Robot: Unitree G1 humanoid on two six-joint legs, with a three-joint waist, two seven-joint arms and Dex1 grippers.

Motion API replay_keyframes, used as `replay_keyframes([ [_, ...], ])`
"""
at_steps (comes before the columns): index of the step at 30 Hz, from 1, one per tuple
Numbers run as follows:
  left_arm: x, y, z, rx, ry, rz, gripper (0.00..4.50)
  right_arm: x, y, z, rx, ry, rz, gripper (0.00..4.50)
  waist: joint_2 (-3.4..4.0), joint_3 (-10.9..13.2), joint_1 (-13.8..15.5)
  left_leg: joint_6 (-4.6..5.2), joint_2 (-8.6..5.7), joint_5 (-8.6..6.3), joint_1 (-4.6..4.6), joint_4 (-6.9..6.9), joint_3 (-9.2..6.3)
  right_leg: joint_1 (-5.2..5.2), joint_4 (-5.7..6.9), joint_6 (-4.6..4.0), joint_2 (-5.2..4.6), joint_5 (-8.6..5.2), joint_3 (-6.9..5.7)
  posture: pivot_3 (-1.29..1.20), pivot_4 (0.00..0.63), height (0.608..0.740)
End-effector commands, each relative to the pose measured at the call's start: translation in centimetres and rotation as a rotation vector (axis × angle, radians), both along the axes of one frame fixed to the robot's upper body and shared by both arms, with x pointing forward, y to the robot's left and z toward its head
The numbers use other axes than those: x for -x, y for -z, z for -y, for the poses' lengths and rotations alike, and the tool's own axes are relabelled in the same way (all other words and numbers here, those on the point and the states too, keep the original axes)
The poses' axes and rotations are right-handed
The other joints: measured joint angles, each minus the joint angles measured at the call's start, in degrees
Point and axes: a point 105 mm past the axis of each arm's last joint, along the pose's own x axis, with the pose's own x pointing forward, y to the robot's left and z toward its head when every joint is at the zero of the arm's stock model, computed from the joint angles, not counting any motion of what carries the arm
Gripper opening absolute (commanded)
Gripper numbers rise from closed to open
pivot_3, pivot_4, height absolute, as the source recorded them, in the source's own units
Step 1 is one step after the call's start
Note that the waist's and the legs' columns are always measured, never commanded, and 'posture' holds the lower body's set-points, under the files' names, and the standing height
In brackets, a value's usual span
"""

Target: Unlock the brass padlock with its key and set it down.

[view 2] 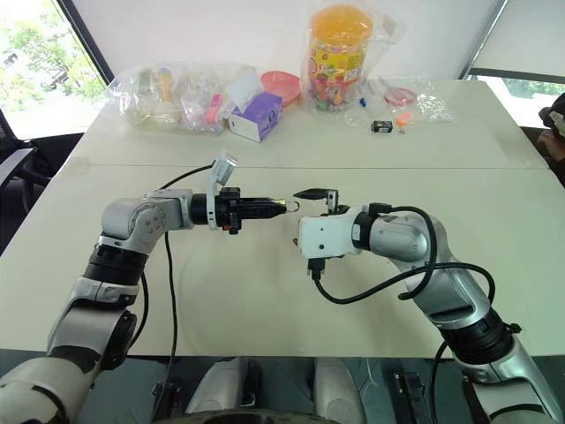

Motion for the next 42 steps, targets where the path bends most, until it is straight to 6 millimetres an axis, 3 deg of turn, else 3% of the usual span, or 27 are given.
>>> replay_keyframes([
  [1,0.6,-0.9,0.0,0.001,0.057,0.077,0.00,1.0,-2.3,-0.1,-0.166,-0.007,-0.086,3.64,0.00,0.0,0.0,0.00,0.00,0.00,0.00,0.00,0.00,0.00,0.00,0.00,0.00,0.00,0.00,0.00,0.150,0.740],
  [8,1.3,-0.9,0.0,-0.004,0.129,0.090,0.00,0.7,-3.1,-0.2,-0.307,0.048,-0.201,0.04,0.00,0.0,0.0,0.01,0.01,-0.01,0.00,0.00,-0.01,0.00,0.00,0.00,0.01,0.00,0.00,0.00,0.150,0.740],
  [12,1.6,-1.0,0.0,0.002,0.153,0.090,0.00,0.5,-3.5,-0.5,-0.343,0.058,-0.208,0.04,0.00,0.0,0.0,0.01,0.01,-0.01,0.00,-0.01,-0.01,0.00,0.00,0.00,0.01,0.00,0.00,0.00,0.150,0.740],
  [27,1.4,-2.1,0.2,0.053,0.153,0.087,0.00,0.7,-2.3,-1.1,-0.343,0.062,-0.244,0.04,0.00,0.0,0.0,0.02,0.01,-0.01,-0.01,0.00,-0.02,0.00,-0.01,0.00,0.01,0.00,0.00,0.00,0.150,0.740],
  [42,2.0,-2.9,0.0,0.087,0.182,0.083,0.00,0.1,-0.1,-0.4,-0.299,0.085,-0.257,0.04,0.00,0.0,-0.1,0.02,0.01,-0.01,-0.01,0.00,-0.02,0.00,-0.01,0.00,0.02,0.00,0.00,0.00,0.150,0.740],
])
